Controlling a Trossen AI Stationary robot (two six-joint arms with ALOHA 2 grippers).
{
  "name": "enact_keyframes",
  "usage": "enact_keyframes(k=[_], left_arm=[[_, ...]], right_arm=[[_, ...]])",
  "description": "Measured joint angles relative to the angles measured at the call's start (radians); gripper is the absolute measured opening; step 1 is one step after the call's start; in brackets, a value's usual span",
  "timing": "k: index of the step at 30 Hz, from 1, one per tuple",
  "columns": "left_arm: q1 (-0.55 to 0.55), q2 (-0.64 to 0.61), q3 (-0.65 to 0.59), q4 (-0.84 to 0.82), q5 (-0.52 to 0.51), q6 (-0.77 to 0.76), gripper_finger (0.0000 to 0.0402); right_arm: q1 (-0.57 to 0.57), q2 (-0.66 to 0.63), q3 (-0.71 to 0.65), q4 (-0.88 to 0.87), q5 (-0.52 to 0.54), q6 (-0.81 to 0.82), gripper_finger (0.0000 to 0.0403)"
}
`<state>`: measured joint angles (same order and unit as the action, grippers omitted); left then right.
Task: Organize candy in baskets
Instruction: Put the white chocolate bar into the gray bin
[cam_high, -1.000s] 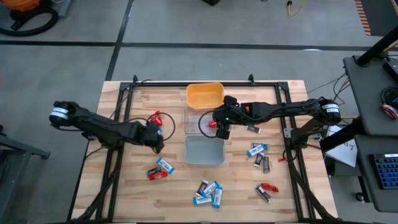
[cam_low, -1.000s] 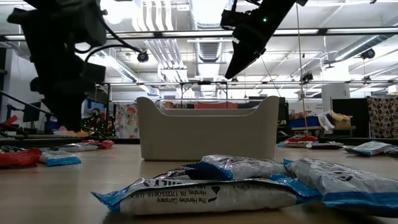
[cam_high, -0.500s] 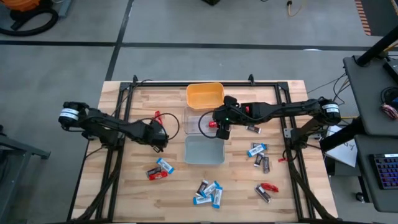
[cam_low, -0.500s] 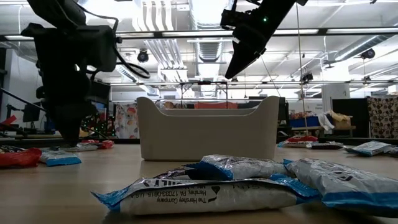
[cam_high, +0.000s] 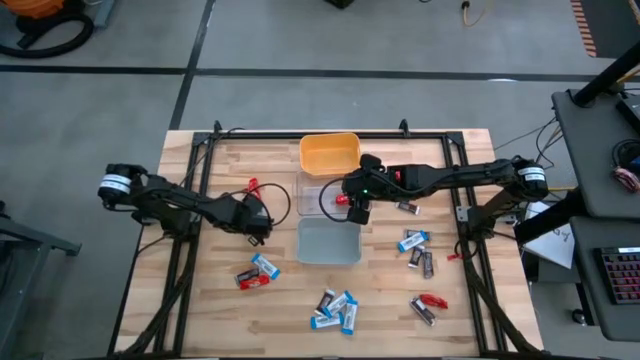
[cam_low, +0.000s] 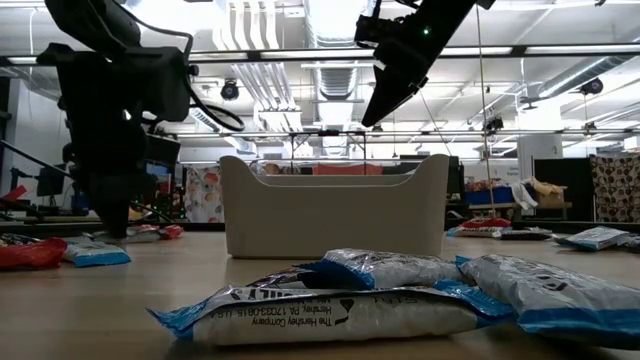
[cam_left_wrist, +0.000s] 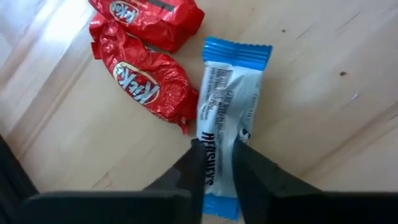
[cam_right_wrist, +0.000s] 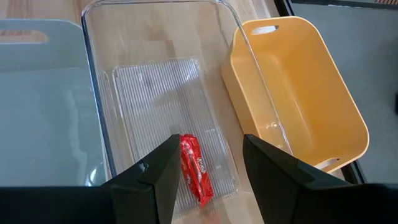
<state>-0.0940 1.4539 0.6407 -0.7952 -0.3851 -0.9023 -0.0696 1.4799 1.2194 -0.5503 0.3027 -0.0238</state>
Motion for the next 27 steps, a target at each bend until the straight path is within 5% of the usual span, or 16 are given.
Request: enact_keyframes(k=[3,15,27], left_arm=[[0.001,-0.011,-0.001,0.007,0.006,0.001,0.0008],[-0.021,-0.126,0.041,-0.052,0.042,0.049,0.0000],[-0.108,-0.332,0.244,-0.033,0.027,0.251,0.0000]], right_arm=[[0.000,0.000,0.000,0.000,-0.024,0.000,0.0166],[0.020,-0.029,0.000,-0.020,-0.042,0.010,0.0166],[0.121,-0.183,0.000,-0.037,-0.052,0.077,0.0166]])
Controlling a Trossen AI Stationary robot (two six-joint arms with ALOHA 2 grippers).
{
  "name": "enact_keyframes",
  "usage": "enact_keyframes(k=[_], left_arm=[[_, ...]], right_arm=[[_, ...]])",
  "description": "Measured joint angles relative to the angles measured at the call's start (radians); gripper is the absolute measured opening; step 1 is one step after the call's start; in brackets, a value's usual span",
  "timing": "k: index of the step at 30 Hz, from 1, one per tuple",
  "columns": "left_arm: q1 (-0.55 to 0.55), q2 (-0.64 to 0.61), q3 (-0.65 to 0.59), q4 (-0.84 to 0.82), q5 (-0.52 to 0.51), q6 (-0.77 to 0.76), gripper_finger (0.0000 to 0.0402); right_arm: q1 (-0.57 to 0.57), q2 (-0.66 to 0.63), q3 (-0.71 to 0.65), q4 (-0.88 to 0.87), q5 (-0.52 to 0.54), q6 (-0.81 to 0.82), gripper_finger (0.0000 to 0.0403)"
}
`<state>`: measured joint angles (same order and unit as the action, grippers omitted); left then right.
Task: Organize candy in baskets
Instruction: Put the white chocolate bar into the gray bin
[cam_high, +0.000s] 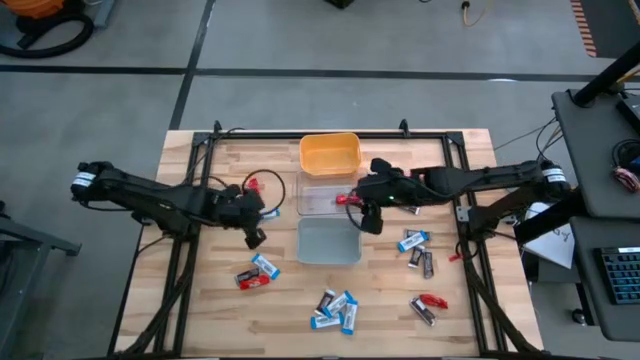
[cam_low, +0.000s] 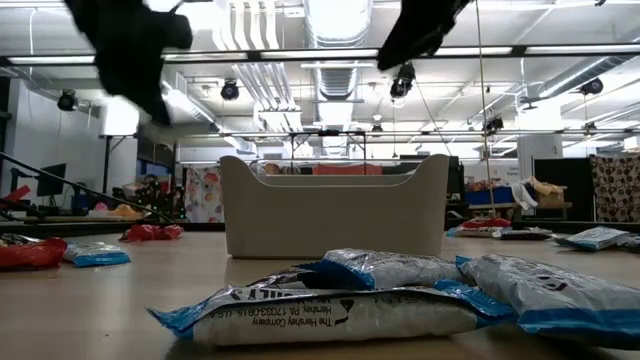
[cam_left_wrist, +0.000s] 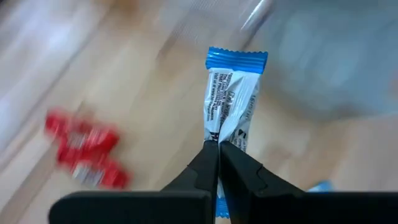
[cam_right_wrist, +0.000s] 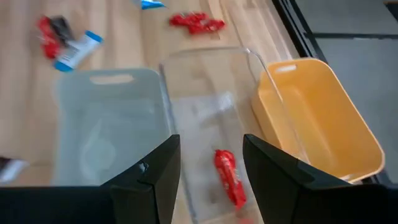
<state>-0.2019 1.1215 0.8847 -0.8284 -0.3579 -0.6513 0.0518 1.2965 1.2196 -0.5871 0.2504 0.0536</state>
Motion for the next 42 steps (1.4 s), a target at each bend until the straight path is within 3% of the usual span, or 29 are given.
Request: enact_keyframes(k=[8,15,26,42], left_arm=[[-0.044,0.030,0.085,0.338,0.005,0.287,0.0000],[-0.048,0.168,0.084,0.564,0.036,0.391,0.0000],[-0.046,0.401,0.084,0.696,0.036,0.400,0.0000],[-0.042,0.536,0.084,0.732,0.036,0.346,0.0000]], right_arm=[[0.140,-0.056,-0.009,-0.019,0.002,0.105,0.0166],[0.246,-0.078,-0.018,-0.080,0.004,0.282,0.0166],[0.342,-0.078,-0.025,-0.228,0.012,0.485,0.0166],[0.396,-0.078,-0.083,-0.247,0.012,0.588,0.0166]])
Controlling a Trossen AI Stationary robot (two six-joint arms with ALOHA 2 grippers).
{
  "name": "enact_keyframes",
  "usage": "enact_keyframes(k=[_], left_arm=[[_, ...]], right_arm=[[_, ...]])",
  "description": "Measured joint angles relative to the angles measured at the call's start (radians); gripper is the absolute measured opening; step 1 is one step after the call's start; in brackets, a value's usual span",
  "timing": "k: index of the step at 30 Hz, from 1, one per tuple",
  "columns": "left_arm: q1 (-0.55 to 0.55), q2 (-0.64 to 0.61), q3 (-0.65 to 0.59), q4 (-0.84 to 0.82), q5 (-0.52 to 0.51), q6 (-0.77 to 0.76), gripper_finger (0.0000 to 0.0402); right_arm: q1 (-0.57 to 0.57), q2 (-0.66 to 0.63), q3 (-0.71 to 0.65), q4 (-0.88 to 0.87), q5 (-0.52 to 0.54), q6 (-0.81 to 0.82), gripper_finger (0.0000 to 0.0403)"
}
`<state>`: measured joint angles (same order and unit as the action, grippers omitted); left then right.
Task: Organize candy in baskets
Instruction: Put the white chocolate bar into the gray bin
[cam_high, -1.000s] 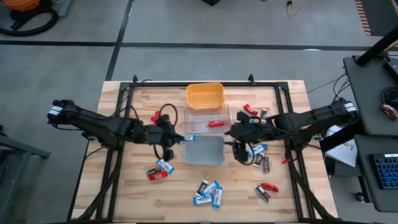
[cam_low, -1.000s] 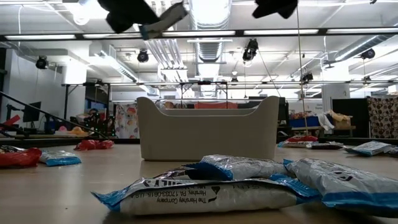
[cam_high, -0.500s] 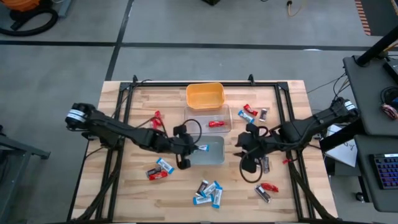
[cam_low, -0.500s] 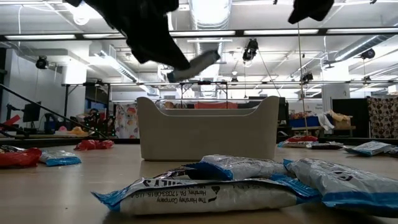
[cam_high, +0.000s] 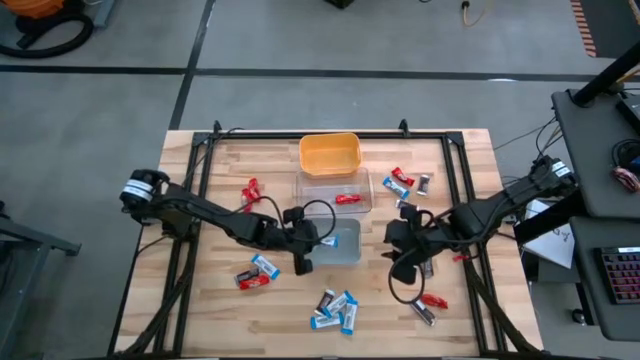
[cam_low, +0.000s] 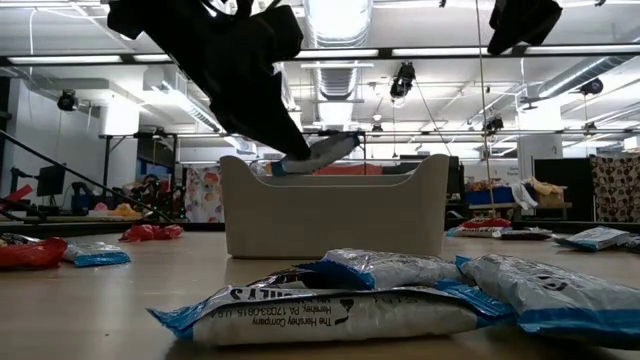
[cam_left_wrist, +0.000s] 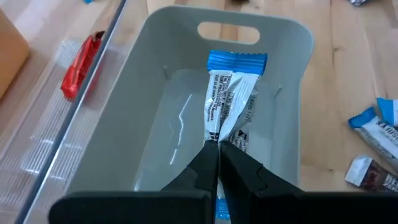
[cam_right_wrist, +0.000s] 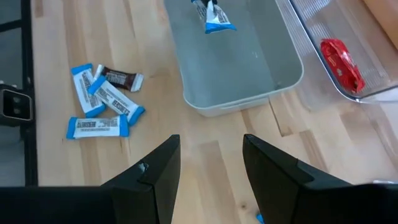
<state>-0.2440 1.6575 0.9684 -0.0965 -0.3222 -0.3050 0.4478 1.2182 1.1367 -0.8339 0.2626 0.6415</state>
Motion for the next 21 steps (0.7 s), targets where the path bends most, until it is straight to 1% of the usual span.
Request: enact_keyframes(k=[21], left_arm=[[0.000,0.008,0.000,-0.001,-0.001,-0.003,0.0000]], right_arm=[[-0.001,0.000,-0.019,0.001,0.000,0.005,0.0166]])
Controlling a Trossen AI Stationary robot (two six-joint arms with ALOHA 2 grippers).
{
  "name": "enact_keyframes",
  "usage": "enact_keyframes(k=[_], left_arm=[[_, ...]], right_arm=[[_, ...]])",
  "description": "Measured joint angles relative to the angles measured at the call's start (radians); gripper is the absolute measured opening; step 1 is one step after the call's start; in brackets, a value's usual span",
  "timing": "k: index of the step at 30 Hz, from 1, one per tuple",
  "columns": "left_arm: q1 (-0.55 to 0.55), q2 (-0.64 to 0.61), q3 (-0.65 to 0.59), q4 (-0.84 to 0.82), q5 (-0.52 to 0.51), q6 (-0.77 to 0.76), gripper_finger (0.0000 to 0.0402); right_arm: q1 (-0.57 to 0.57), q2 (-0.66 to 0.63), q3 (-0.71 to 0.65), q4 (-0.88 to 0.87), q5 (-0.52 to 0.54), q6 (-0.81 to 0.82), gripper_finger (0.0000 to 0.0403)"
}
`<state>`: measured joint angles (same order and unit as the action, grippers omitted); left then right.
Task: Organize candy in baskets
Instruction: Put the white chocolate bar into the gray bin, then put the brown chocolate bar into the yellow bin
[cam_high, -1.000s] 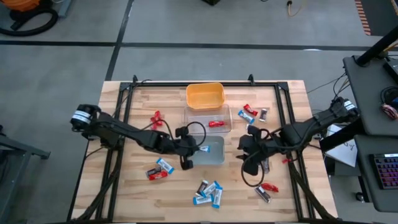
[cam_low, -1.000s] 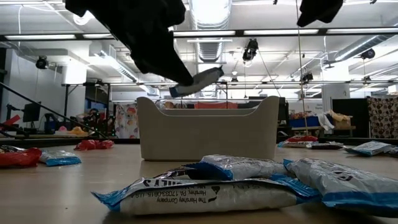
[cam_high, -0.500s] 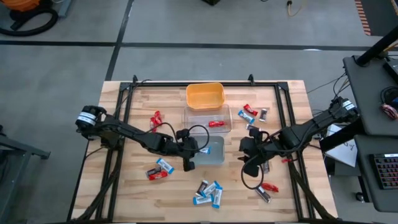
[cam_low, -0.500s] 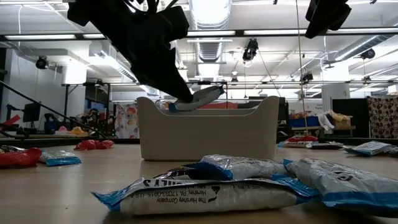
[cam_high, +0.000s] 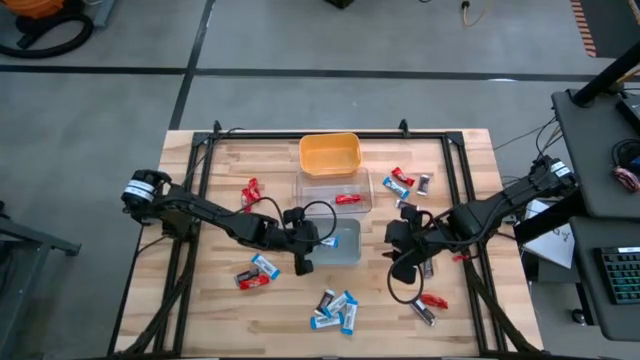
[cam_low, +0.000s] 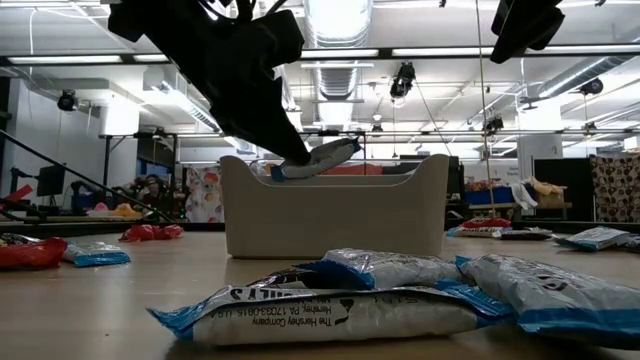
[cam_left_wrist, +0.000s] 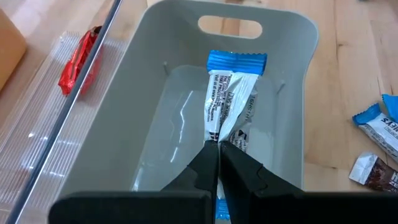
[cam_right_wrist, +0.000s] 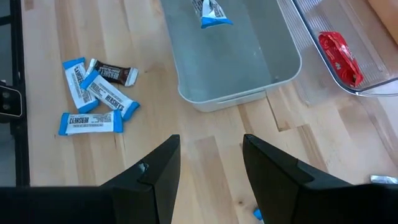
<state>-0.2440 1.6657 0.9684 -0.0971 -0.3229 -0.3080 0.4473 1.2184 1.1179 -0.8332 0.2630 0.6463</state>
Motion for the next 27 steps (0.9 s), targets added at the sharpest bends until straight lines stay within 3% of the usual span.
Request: enact_keyframes(k=[6,16,27], left_arm=[[0.000,0.000,0.000,-0.002,0.000,-0.003,0.0015],[0.000,-0.030,0.000,-0.044,0.025,0.003,0.0100],[0.023,-0.298,-0.005,-0.118,0.112,0.280,0.0085]], right_arm=[[0.000,0.000,0.000,0.000,0.000,0.018,0.0166],[-0.003,0.000,0.000,-0.001,0.045,0.051,0.0166],[-0.161,0.000,0.000,-0.130,0.081,-0.017,0.0166]])
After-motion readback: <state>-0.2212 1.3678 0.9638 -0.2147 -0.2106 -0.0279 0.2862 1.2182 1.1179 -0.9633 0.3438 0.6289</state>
